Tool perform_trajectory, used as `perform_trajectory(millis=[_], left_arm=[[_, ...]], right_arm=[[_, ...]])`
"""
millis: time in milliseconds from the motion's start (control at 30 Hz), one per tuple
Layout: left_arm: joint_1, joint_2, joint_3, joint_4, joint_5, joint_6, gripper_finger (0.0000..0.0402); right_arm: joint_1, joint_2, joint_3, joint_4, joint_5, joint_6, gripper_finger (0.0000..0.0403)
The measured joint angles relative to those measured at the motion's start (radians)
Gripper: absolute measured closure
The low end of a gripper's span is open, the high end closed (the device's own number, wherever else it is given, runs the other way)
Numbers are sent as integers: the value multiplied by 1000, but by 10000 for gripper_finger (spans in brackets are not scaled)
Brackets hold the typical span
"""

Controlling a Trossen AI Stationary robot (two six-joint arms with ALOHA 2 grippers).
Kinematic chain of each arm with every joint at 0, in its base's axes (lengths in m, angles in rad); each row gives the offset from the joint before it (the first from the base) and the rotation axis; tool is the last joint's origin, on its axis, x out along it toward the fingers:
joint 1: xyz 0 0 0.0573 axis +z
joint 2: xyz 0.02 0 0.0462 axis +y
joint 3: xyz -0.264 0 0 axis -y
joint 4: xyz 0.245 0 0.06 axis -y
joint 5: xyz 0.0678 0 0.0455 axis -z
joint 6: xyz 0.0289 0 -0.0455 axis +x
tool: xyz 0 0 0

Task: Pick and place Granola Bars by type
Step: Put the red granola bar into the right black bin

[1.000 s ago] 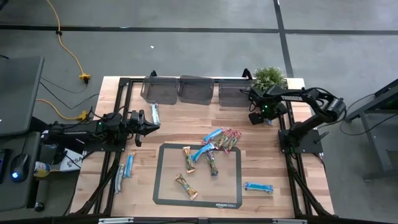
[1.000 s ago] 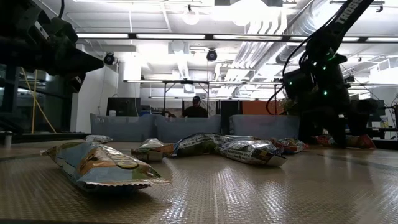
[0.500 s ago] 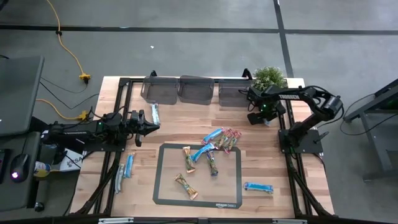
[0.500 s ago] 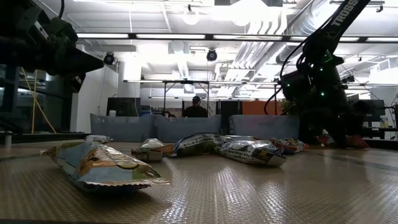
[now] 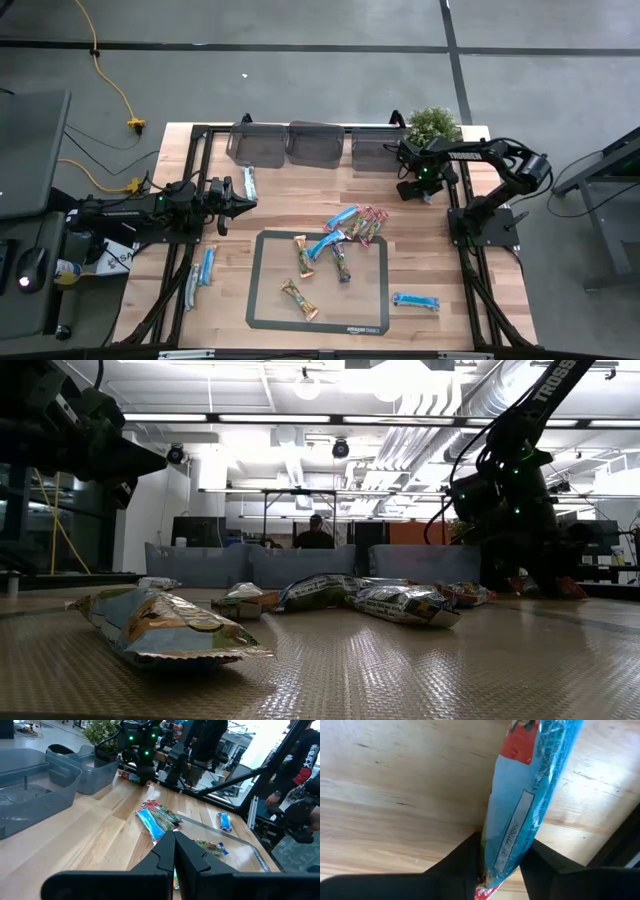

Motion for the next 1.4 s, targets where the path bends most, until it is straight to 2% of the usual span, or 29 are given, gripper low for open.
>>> perform_trajectory(millis=[233,533,1067,1233,1400], left_arm=[[0,0,0,0,0,0,401],[0,0,0,0,0,0,401],[0,0,0,0,0,0,401],[0,0,0,0,0,0,401],[0,0,0,0,0,0,401]], right_arm=[[10,-33,-4,1,7,9,310],[66,-121,-5,0,12,63,312],[288,-199,-3,22,-118,188,312],[367,-209,-1,121,-186,209,312],[439,-209,-1,362,-271,194,312]])
